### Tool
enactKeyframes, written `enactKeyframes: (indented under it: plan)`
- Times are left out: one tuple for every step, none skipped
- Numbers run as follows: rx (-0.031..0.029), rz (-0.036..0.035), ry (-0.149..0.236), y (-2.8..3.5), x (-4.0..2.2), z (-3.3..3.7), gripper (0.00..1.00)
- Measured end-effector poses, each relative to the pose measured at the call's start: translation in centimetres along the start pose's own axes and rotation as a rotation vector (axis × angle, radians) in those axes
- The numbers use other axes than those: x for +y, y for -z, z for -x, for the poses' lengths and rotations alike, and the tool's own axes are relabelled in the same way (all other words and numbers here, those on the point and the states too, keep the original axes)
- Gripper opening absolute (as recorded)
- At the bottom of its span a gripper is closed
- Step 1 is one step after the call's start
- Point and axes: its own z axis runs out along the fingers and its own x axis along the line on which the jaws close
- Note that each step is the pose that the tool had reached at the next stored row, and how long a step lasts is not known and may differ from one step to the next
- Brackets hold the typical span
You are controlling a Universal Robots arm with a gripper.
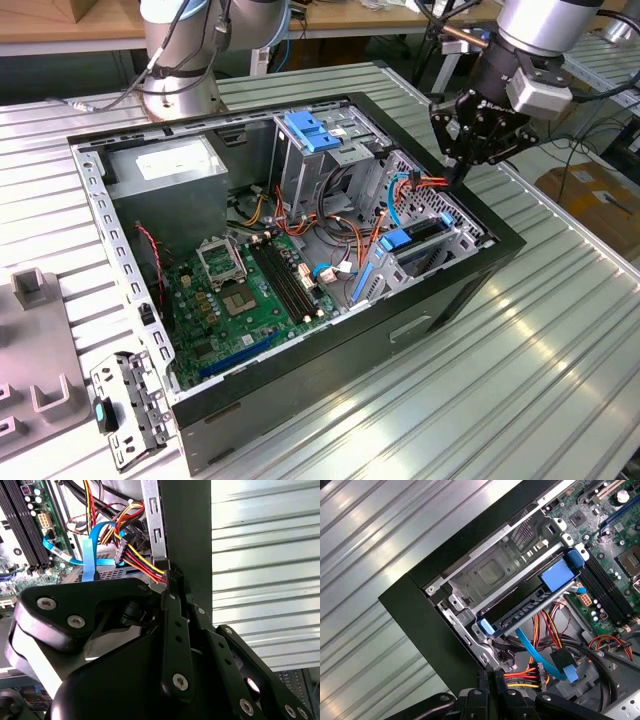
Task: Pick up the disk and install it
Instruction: 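Insert the first disk wire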
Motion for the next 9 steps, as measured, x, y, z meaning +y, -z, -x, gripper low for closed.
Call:
enactKeyframes:
  plan:
    - [0.0001,0.0004,-0.009,0.01,0.19,0.23,0.16]
    - [0.0001,0.0004,-0.011,0.02,0.32,0.39,0.16]
    - [0.0001,0.0005,-0.011,0.02,0.43,0.51,0.16]
    - [0.0001,0.0004,-0.011,0.02,0.43,0.52,0.16]
    - [0.0001,0.0005,-0.011,0.03,0.43,0.52,0.16]
    - [0.0001,0.0005,-0.011,0.03,0.44,0.53,0.16]
    - [0.0001,0.0005,-0.011,0.02,0.44,0.53,0.16]
    - [0.0001,0.0005,-0.011,0.02,0.44,0.53,0.16]
    - [0.0001,0.0005,-0.011,0.02,0.44,0.54,0.16]
